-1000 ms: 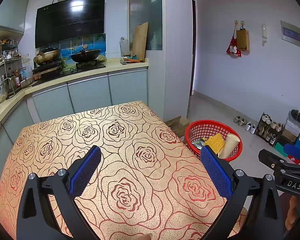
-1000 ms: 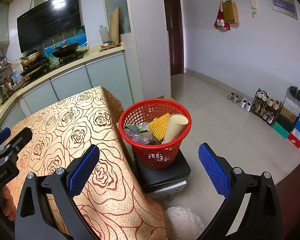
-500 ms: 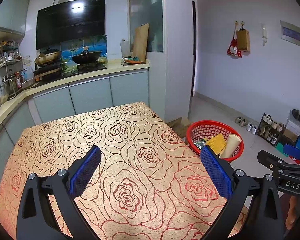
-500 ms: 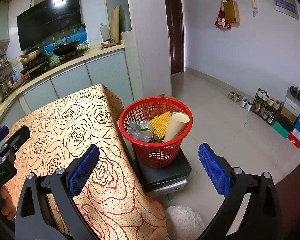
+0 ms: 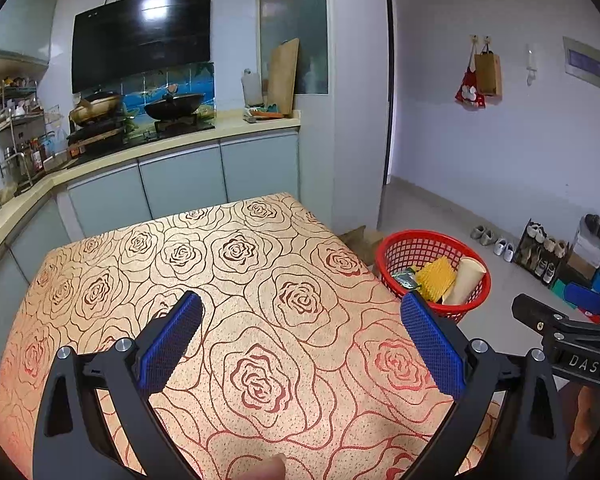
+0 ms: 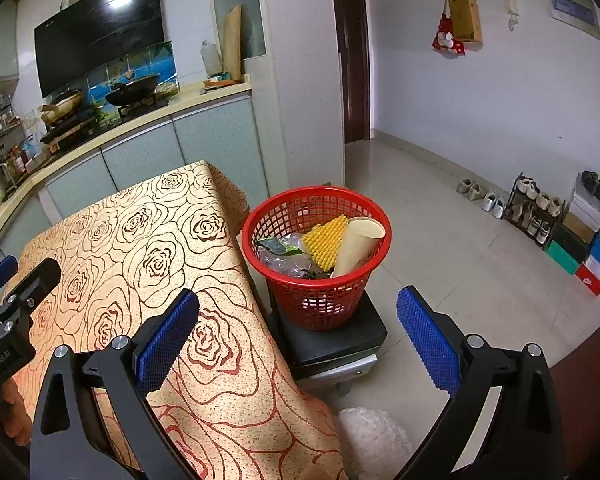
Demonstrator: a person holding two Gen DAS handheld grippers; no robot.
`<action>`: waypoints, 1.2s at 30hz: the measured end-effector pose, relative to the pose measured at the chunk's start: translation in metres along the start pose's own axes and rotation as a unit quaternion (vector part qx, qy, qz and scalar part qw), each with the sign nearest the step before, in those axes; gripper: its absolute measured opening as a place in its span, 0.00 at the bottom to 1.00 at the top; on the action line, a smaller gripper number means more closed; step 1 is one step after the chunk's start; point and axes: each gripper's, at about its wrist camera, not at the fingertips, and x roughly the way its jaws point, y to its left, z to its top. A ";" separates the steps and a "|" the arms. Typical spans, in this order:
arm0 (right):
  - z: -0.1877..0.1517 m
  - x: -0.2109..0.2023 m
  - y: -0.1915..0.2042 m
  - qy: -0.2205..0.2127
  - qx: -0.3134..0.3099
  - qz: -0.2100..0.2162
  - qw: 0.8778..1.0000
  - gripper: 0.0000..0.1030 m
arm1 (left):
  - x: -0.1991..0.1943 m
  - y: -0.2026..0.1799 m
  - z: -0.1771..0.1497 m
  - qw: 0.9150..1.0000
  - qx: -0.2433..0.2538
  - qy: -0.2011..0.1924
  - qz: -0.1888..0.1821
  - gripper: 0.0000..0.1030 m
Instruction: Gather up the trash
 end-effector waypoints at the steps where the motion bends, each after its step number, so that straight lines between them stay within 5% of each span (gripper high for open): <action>1: -0.001 0.000 0.001 0.001 0.000 0.001 1.000 0.94 | 0.000 0.002 0.000 1.000 -0.004 0.001 0.001 0.93; 9: -0.002 0.009 0.020 0.013 -0.016 0.012 1.000 0.94 | -0.001 0.025 -0.004 0.999 -0.025 0.009 0.022 0.93; 13: -0.014 0.027 0.062 0.050 -0.045 0.048 0.997 0.94 | -0.007 0.057 -0.005 0.997 -0.057 0.009 0.057 0.93; 19: -0.055 0.061 0.191 0.102 -0.154 0.124 0.975 0.94 | -0.020 0.135 -0.010 0.978 -0.139 0.011 0.158 0.93; 25: -0.090 0.082 0.286 0.135 -0.225 0.139 0.955 0.94 | -0.021 0.190 -0.022 0.959 -0.189 0.034 0.208 0.93; 36: -0.087 0.086 0.307 0.145 -0.211 0.145 0.956 0.94 | 0.007 0.240 -0.032 0.941 -0.230 0.064 0.239 0.93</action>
